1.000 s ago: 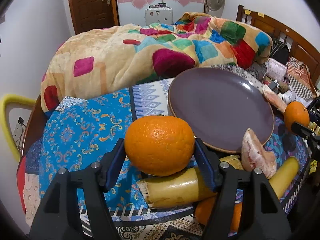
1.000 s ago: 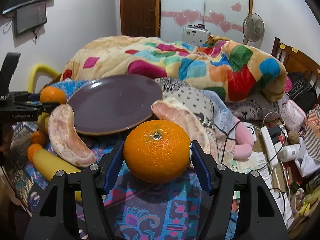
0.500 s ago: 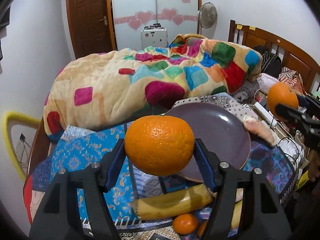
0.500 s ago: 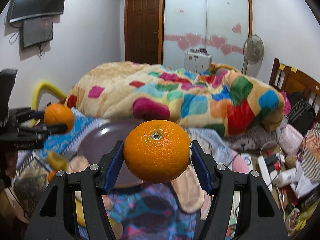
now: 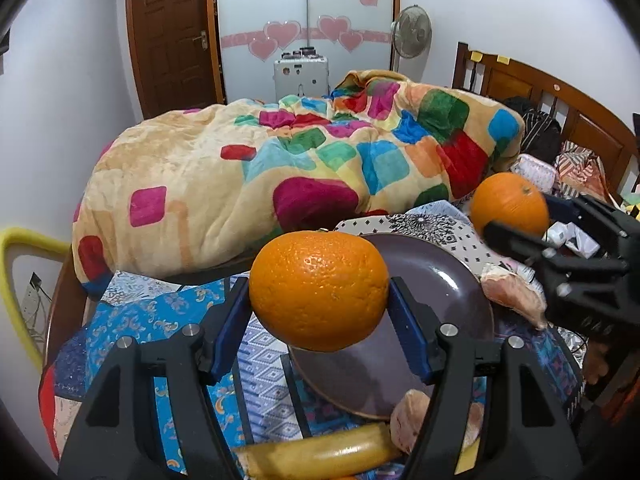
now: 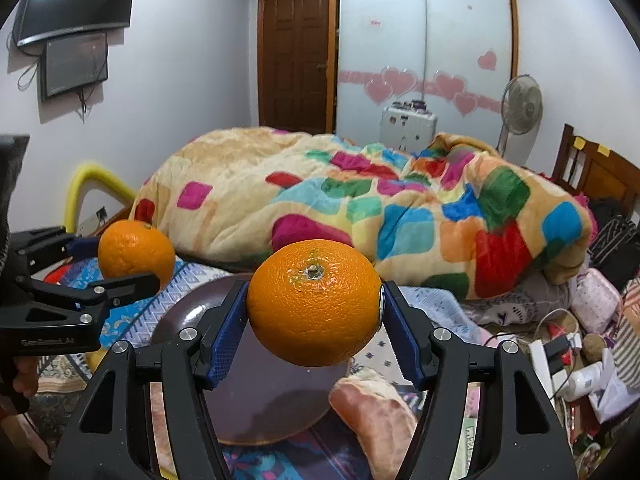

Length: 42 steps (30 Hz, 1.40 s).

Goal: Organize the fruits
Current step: 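Carry both large oranges onto the dark plate and open both grippers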

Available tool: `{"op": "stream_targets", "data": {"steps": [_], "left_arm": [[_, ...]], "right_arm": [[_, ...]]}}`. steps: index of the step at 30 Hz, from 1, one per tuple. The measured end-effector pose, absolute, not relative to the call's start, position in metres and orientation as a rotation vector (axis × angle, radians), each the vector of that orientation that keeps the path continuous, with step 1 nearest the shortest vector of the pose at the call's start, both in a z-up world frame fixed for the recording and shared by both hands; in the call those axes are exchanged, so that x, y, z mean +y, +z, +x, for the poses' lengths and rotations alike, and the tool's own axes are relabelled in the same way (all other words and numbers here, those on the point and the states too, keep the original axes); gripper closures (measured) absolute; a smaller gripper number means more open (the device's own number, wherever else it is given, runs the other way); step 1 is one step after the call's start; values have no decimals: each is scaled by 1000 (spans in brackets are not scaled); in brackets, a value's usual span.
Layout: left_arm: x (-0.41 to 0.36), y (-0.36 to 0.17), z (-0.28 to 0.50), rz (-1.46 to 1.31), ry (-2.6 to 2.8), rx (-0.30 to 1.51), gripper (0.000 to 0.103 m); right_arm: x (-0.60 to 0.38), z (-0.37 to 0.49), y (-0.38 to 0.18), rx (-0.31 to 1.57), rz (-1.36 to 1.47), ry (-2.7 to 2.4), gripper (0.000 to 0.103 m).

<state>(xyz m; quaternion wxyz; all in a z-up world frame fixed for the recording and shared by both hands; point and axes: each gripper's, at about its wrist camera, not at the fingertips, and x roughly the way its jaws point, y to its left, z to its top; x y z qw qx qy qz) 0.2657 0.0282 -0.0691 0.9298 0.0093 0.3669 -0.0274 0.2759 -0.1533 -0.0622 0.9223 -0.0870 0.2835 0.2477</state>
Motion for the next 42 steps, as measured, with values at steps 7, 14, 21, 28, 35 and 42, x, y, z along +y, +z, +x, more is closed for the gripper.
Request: {"op": "stream_targets", "data": {"steps": [7, 14, 21, 28, 35, 42], "left_arm": [[28, -90, 293, 4, -60, 822, 36], [24, -116, 316, 16, -66, 909, 36], [28, -127, 323, -3, -67, 937, 36], [23, -128, 324, 24, -66, 941, 35], [30, -127, 322, -19, -82, 966, 35], [31, -126, 313, -28, -98, 987, 35]], "right_arm": [[-138, 300, -89, 677, -231, 525, 41], [-124, 316, -108, 762, -295, 538, 40], [-121, 322, -120, 828, -308, 556, 40], [-118, 322, -126, 840, -323, 559, 40], [-122, 316, -118, 815, -315, 549, 33], [-133, 300, -93, 737, -306, 537, 26]]}}
